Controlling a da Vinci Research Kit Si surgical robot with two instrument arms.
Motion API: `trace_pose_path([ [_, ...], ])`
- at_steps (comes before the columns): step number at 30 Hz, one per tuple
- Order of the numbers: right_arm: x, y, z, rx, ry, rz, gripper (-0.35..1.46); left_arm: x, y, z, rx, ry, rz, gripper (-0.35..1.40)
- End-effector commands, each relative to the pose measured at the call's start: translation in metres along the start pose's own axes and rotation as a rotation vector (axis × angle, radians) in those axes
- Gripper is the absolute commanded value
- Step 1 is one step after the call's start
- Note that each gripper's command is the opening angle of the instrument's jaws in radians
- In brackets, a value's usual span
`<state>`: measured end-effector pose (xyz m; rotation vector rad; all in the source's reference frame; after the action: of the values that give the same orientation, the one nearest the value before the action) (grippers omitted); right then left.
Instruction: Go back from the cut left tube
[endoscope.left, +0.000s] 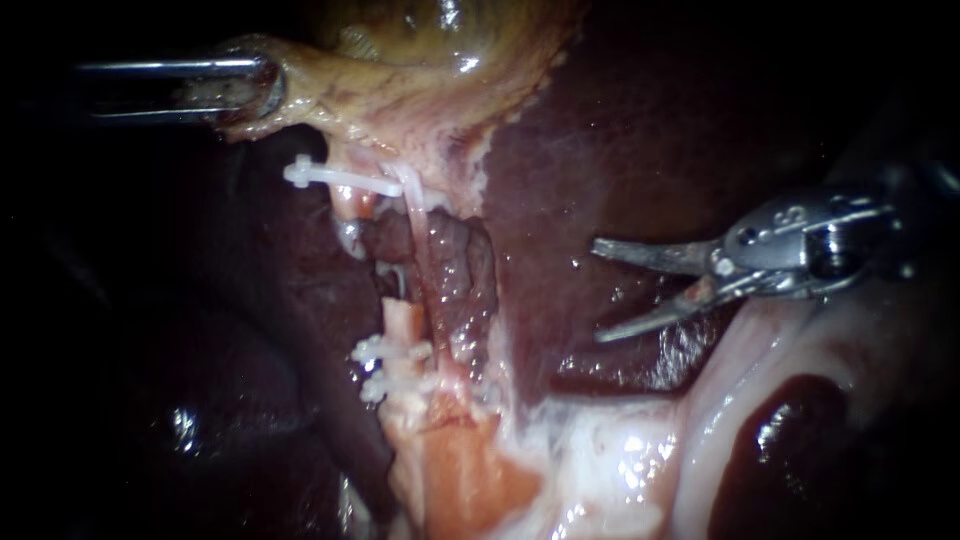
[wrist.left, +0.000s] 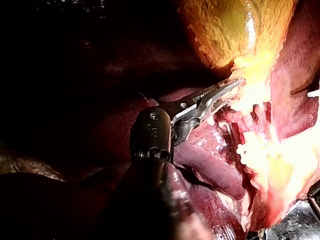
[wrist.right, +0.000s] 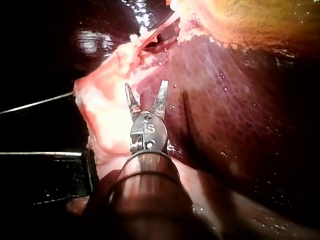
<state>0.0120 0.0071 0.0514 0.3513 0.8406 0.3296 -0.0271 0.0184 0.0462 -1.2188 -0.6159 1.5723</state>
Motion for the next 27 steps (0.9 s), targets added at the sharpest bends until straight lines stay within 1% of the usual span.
trace_pose_path([
  [1,-0.0001,0.0,0.0001,0.003,-0.001,-0.001,1.43,0.0,0.0,0.0001,0.001,0.0,0.0,-0.35],
  [5,0.0,-0.0001,0.0,0.003,-0.001,-0.007,1.43,-0.0002,-0.0002,0.0004,0.002,0.001,0.001,-0.35],
  [8,0.0,-0.0001,0.0,0.003,-0.001,-0.007,1.43,-0.0006,-0.0006,0.0011,0.004,0.003,0.004,-0.35],
  [12,0.0,-0.0001,0.0,0.002,-0.001,-0.007,1.43,-0.0015,-0.0013,0.0028,0.013,0.01,0.01,-0.35],
  [17,-0.0001,0.0,0.0001,0.002,-0.001,-0.006,1.43,-0.0024,-0.0021,0.0046,0.006,0.009,0.016,-0.35],
  [21,-0.0001,0.0,0.0,0.002,-0.001,-0.006,1.43,-0.0026,-0.0026,0.0049,0.008,0.004,0.018,-0.35],
  [27,-0.0001,0.0,0.0,0.008,0.0,-0.006,1.43,-0.0026,-0.0026,0.0049,0.008,0.004,0.018,-0.35],
])
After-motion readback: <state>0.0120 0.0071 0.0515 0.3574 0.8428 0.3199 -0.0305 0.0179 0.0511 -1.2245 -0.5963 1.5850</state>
